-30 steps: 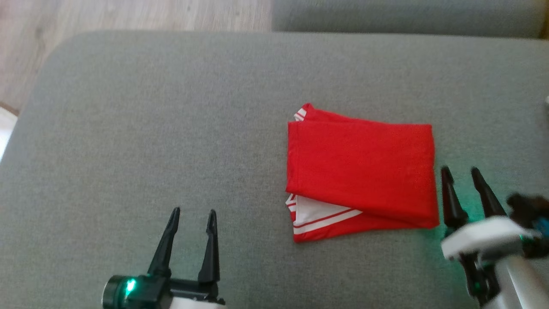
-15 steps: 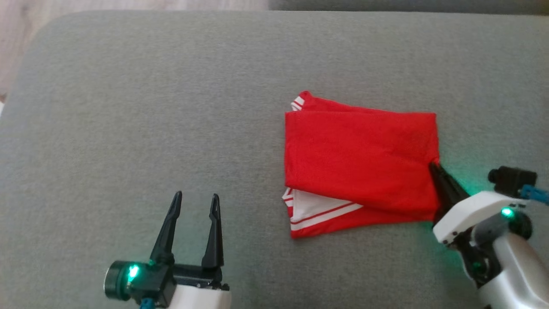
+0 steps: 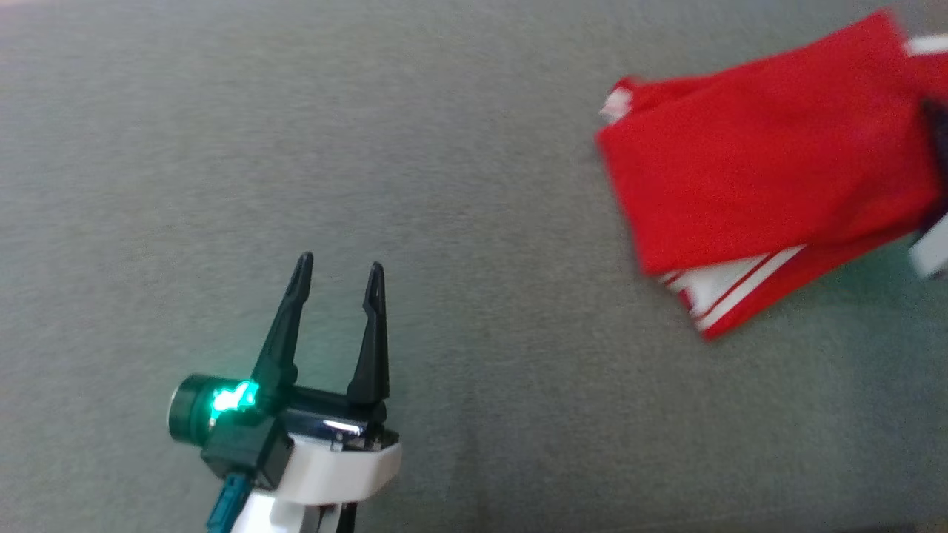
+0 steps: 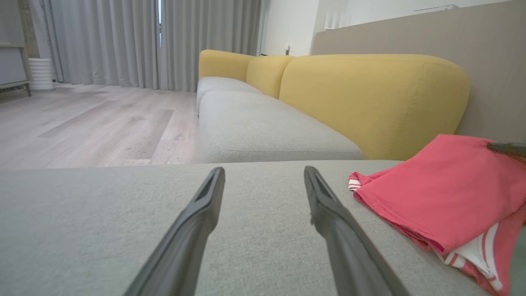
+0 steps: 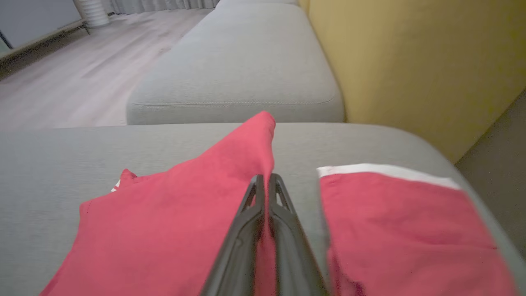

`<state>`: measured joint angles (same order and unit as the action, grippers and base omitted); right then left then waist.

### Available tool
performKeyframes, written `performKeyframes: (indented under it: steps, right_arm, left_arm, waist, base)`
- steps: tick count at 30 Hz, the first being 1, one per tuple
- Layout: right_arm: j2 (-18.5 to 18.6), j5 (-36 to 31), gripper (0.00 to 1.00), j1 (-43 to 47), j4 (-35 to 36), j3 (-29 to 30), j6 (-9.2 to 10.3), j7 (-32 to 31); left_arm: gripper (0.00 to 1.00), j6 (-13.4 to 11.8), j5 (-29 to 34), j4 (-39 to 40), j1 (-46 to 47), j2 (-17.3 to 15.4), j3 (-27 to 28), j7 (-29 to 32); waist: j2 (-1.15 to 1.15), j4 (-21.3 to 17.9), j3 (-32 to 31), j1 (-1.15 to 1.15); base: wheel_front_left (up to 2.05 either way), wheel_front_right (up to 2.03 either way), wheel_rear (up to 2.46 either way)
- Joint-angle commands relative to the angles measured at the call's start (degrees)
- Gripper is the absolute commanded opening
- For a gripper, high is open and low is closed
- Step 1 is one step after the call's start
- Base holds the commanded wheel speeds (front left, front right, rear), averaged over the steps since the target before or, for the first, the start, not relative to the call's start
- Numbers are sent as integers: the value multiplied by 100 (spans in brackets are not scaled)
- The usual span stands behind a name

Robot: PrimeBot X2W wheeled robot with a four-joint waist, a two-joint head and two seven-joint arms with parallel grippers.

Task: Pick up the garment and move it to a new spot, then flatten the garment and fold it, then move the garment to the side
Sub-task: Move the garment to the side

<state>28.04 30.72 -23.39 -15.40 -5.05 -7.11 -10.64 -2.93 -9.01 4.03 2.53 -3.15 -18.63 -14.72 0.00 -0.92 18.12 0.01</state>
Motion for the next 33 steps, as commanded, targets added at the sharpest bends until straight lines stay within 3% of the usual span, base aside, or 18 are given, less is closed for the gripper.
performKeyframes:
  steps: [1,5,11,12,13,17,20,24,33]
  right_arm:
    - [409,-130,0,-189,345,116,-37,-104]
    - [875,-336,0,-378,645,618,-37,-448]
    - [1159,-439,0,-494,654,1024,-37,-542]
    - [1172,-469,28,-492,642,1062,-37,-541]
    - [1169,-520,100,-479,633,1090,-37,-525]
    - [902,-597,100,-286,749,885,-37,-396]
    - [542,-595,100,42,847,613,-37,-252]
    - [55,-556,100,573,955,184,-37,-63]
    - [-813,-723,100,1717,584,-520,-37,1258]
  left_arm:
    - [100,37,90,231,205,27,184,-28]
    - [100,63,198,226,306,27,206,-28]
    - [100,120,324,154,440,27,237,-28]
    - [100,124,324,130,455,27,247,-28]
    - [100,137,325,103,466,27,252,-28]
    - [100,120,305,-26,454,27,267,-28]
    - [100,-104,233,-166,354,27,250,-28]
    - [100,-220,106,-367,211,27,107,-28]
    - [100,-238,28,-622,-220,27,101,-28]
  waist:
    - [0,-330,314,-1]
    - [0,-601,530,-1]
    - [0,-760,634,-1]
    - [0,-769,625,-1]
    - [0,-766,600,-1]
    - [0,-690,362,-1]
    - [0,-539,46,-1]
    - [0,-259,-449,-1]
    - [0,525,-1467,-1]
  base:
    - [0,0,0]
    - [0,0,0]
    - [0,0,0]
    - [0,0,0]
    - [0,0,0]
    - [0,0,0]
    - [0,0,0]
    - [0,0,0]
    - [0,0,0]
